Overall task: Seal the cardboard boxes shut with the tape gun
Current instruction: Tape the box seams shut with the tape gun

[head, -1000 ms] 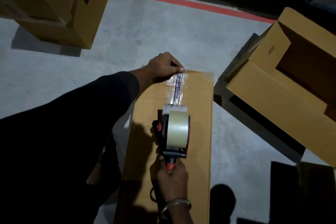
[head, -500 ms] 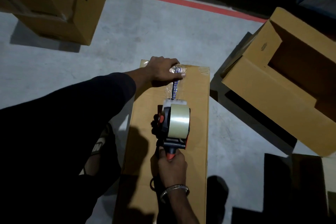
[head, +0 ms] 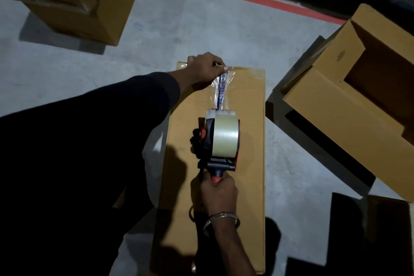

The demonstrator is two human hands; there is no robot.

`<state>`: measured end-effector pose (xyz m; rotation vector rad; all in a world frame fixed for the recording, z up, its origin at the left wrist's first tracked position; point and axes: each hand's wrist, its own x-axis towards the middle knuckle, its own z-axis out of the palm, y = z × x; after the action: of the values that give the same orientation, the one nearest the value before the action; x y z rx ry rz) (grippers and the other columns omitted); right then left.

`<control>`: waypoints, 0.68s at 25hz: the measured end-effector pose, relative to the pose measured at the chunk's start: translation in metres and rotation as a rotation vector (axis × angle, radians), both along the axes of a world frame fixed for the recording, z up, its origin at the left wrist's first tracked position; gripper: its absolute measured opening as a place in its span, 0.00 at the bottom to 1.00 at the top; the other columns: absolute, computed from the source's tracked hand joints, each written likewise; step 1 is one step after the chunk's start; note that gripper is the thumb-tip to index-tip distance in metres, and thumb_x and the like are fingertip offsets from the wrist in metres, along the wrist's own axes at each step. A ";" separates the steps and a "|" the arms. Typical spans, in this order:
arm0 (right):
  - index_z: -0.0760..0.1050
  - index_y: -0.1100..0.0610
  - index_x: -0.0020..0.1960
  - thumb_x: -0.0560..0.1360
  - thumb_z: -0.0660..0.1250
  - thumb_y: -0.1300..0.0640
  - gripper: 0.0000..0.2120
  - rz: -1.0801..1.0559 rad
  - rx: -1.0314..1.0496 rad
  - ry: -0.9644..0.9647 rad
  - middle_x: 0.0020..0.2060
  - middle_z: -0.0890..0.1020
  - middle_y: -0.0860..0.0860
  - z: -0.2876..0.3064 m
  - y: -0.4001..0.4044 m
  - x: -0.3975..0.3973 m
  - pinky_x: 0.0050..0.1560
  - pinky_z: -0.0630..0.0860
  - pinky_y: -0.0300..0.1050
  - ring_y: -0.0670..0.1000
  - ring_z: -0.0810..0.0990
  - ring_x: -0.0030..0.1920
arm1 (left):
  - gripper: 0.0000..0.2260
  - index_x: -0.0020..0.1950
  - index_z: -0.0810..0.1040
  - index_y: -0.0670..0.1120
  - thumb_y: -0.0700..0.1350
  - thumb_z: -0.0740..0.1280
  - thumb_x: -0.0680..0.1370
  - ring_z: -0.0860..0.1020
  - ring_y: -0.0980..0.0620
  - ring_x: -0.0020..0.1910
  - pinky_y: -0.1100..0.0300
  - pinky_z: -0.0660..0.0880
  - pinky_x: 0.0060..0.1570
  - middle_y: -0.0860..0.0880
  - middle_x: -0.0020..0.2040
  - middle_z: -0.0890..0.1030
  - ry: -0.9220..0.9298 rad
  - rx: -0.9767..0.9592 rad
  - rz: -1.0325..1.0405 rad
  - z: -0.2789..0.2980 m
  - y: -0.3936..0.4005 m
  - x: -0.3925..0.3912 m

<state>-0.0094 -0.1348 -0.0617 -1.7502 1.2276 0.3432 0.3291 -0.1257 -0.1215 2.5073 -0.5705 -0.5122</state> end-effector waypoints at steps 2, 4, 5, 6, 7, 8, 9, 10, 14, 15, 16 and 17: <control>0.79 0.53 0.44 0.75 0.70 0.45 0.11 0.050 -0.003 -0.028 0.37 0.83 0.52 -0.001 -0.015 0.015 0.47 0.80 0.49 0.58 0.82 0.42 | 0.18 0.63 0.83 0.56 0.64 0.61 0.83 0.78 0.45 0.63 0.49 0.58 0.61 0.52 0.59 0.85 -0.050 0.033 0.051 0.002 -0.001 0.011; 0.79 0.53 0.45 0.76 0.69 0.44 0.12 0.102 -0.006 -0.066 0.36 0.82 0.52 0.004 -0.028 0.035 0.44 0.77 0.47 0.54 0.80 0.38 | 0.23 0.69 0.79 0.55 0.65 0.57 0.83 0.76 0.41 0.66 0.46 0.61 0.65 0.47 0.63 0.82 -0.146 0.119 0.038 -0.001 0.001 0.021; 0.79 0.53 0.45 0.76 0.69 0.44 0.12 0.121 -0.001 -0.075 0.35 0.82 0.51 0.006 -0.035 0.045 0.43 0.75 0.46 0.52 0.79 0.37 | 0.27 0.73 0.74 0.53 0.67 0.57 0.82 0.73 0.40 0.69 0.43 0.60 0.68 0.45 0.67 0.80 -0.183 0.157 0.005 -0.004 0.002 0.027; 0.79 0.53 0.44 0.76 0.69 0.44 0.12 0.131 0.007 -0.081 0.35 0.81 0.51 0.006 -0.041 0.056 0.43 0.74 0.45 0.52 0.79 0.37 | 0.32 0.78 0.70 0.52 0.70 0.57 0.80 0.70 0.41 0.74 0.41 0.58 0.73 0.43 0.72 0.76 -0.206 0.179 -0.037 -0.005 0.004 0.033; 0.79 0.52 0.44 0.76 0.69 0.44 0.12 0.134 0.017 -0.083 0.36 0.82 0.51 0.005 -0.046 0.066 0.44 0.76 0.46 0.55 0.80 0.39 | 0.37 0.81 0.65 0.51 0.72 0.57 0.78 0.65 0.41 0.78 0.39 0.54 0.76 0.41 0.78 0.70 -0.210 0.182 -0.082 -0.006 0.008 0.037; 0.78 0.53 0.43 0.76 0.69 0.44 0.12 0.131 0.026 -0.082 0.37 0.82 0.52 0.005 -0.050 0.074 0.46 0.77 0.46 0.57 0.81 0.41 | 0.40 0.83 0.61 0.51 0.73 0.59 0.77 0.59 0.41 0.81 0.38 0.51 0.79 0.40 0.82 0.63 -0.210 0.171 -0.124 -0.005 0.011 0.040; 0.78 0.53 0.43 0.75 0.69 0.44 0.12 0.127 0.031 -0.074 0.38 0.83 0.53 0.002 -0.052 0.079 0.46 0.77 0.46 0.58 0.81 0.42 | 0.42 0.84 0.58 0.51 0.73 0.59 0.77 0.55 0.41 0.83 0.38 0.49 0.80 0.41 0.84 0.58 -0.224 0.165 -0.164 -0.004 0.013 0.043; 0.78 0.53 0.44 0.75 0.69 0.44 0.12 0.133 0.035 -0.065 0.39 0.83 0.53 0.001 -0.052 0.081 0.46 0.77 0.46 0.59 0.81 0.43 | 0.42 0.85 0.56 0.51 0.74 0.59 0.77 0.53 0.41 0.84 0.38 0.48 0.80 0.41 0.84 0.55 -0.249 0.176 -0.201 -0.003 0.015 0.044; 0.78 0.52 0.44 0.73 0.69 0.41 0.14 0.118 0.013 -0.074 0.38 0.83 0.53 -0.007 -0.038 0.075 0.45 0.81 0.50 0.58 0.82 0.40 | 0.46 0.85 0.53 0.51 0.78 0.53 0.75 0.55 0.42 0.83 0.36 0.47 0.80 0.43 0.84 0.59 -0.307 0.221 -0.216 -0.009 0.017 0.040; 0.78 0.52 0.44 0.72 0.68 0.40 0.15 0.101 0.000 -0.078 0.38 0.83 0.53 -0.008 -0.034 0.075 0.44 0.82 0.51 0.57 0.82 0.39 | 0.45 0.84 0.55 0.51 0.77 0.54 0.75 0.57 0.42 0.82 0.36 0.47 0.79 0.43 0.82 0.63 -0.309 0.209 -0.195 -0.012 0.015 0.042; 0.78 0.51 0.44 0.71 0.68 0.39 0.15 0.082 -0.013 -0.073 0.38 0.83 0.53 -0.010 -0.030 0.075 0.43 0.83 0.52 0.57 0.82 0.38 | 0.43 0.84 0.58 0.51 0.76 0.55 0.76 0.59 0.41 0.81 0.35 0.47 0.79 0.43 0.80 0.67 -0.304 0.192 -0.172 -0.014 0.012 0.044; 0.79 0.50 0.44 0.70 0.67 0.39 0.15 0.071 -0.029 -0.064 0.37 0.83 0.52 -0.011 -0.028 0.076 0.42 0.83 0.52 0.56 0.82 0.37 | 0.41 0.82 0.61 0.52 0.75 0.57 0.76 0.61 0.41 0.80 0.34 0.48 0.79 0.44 0.77 0.70 -0.290 0.169 -0.147 -0.016 0.009 0.047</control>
<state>0.0663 -0.1627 -0.0728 -1.8195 1.1322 0.3103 0.3756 -0.1166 -0.1371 2.7365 -0.8589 -0.2579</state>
